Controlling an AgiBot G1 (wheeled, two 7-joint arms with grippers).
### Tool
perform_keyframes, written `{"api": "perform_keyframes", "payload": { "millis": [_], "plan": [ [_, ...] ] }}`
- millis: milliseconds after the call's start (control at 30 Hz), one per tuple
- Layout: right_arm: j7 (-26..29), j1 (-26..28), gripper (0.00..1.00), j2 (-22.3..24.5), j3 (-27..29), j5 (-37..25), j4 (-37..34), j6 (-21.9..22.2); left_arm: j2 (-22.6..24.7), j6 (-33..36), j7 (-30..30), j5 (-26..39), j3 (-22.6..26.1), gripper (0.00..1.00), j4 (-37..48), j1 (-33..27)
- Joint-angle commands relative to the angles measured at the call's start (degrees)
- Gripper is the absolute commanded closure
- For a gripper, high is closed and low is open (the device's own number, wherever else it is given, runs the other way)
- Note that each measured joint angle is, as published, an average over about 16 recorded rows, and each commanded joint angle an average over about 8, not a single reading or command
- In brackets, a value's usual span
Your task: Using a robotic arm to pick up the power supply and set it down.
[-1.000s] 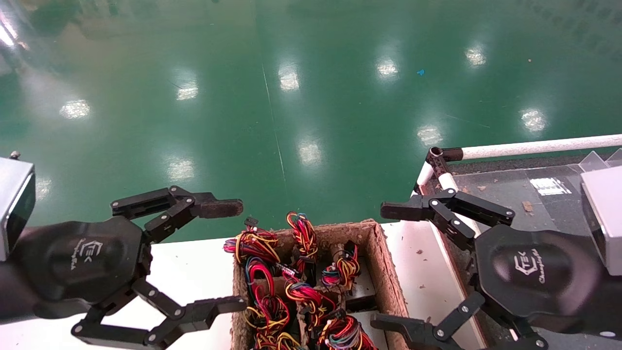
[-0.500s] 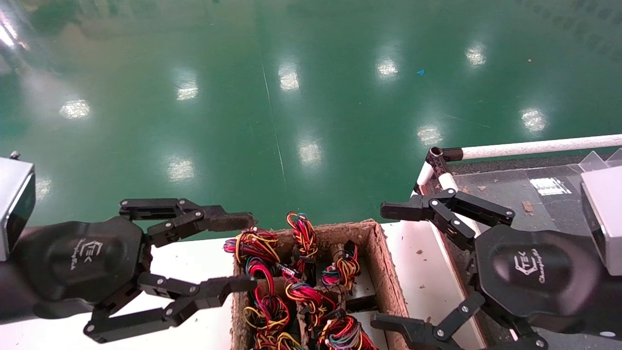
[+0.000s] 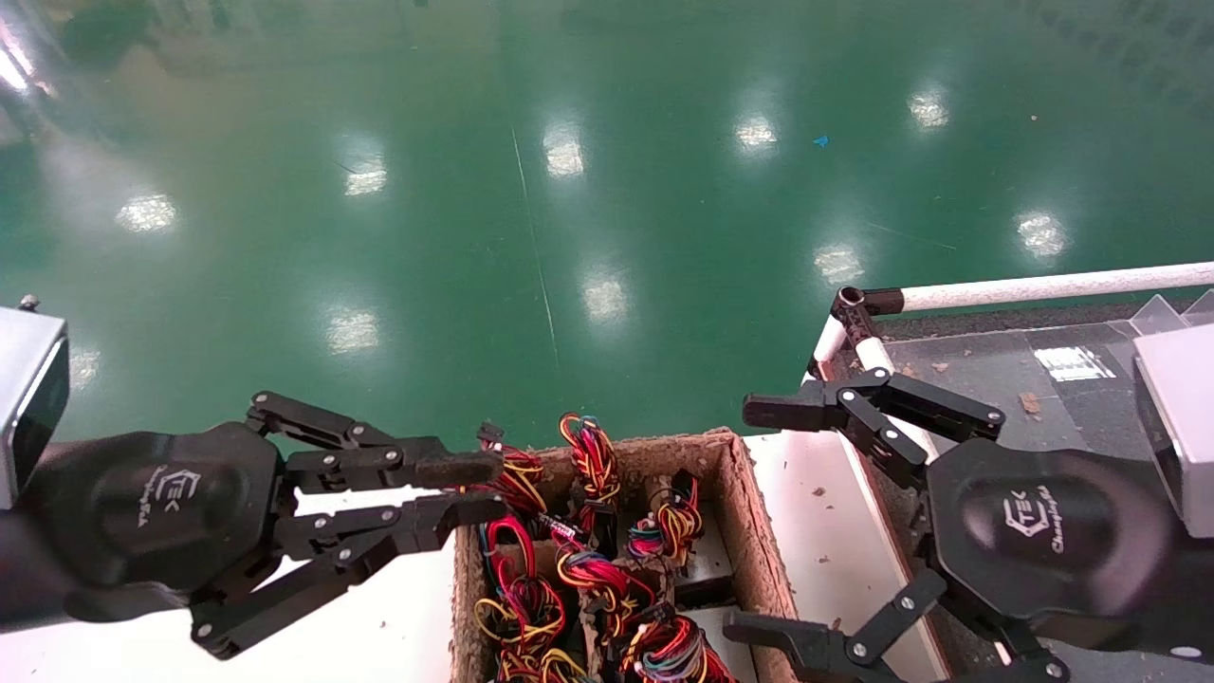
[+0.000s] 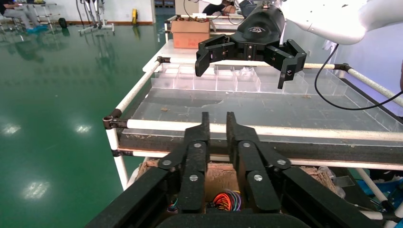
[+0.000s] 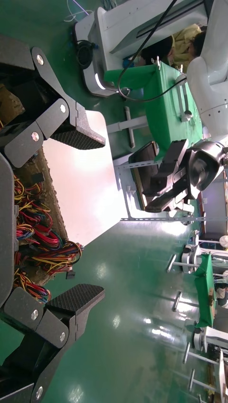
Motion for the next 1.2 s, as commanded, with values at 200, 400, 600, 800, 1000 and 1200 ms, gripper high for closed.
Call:
{"api": "perform_keyframes", "payload": {
  "millis": [200, 400, 600, 800, 1000, 1200],
  "plan": [
    [0.00, 0.00, 0.00, 0.00, 0.00, 0.00, 0.00, 0.00, 0.00, 0.00, 0.00, 0.00, 0.00, 0.95, 0.00, 0.00],
    [0.00, 0.00, 0.00, 0.00, 0.00, 0.00, 0.00, 0.00, 0.00, 0.00, 0.00, 0.00, 0.00, 0.21, 0.00, 0.00],
    [0.03, -0.04, 0.00, 0.02, -0.05, -0.15, -0.03, 0.01, 0.00, 0.00, 0.00, 0.00, 0.00, 0.00, 0.00, 0.00],
    [0.76, 0.31, 0.00, 0.10, -1.48, -2.72, 0.06, -0.08, 0.00, 0.01, 0.01, 0.00, 0.01, 0.00, 0.02, -0.01],
    [2.75, 1.87, 0.00, -0.68, -4.82, -8.48, 0.70, -0.39, 0.00, 0.01, 0.02, -0.01, 0.02, 0.00, 0.03, -0.02],
    [5.62, 3.54, 0.00, -2.33, -8.90, -14.17, 2.23, -1.48, 0.00, 0.01, 0.02, -0.01, 0.03, 0.00, 0.03, -0.02]
  ]
}}
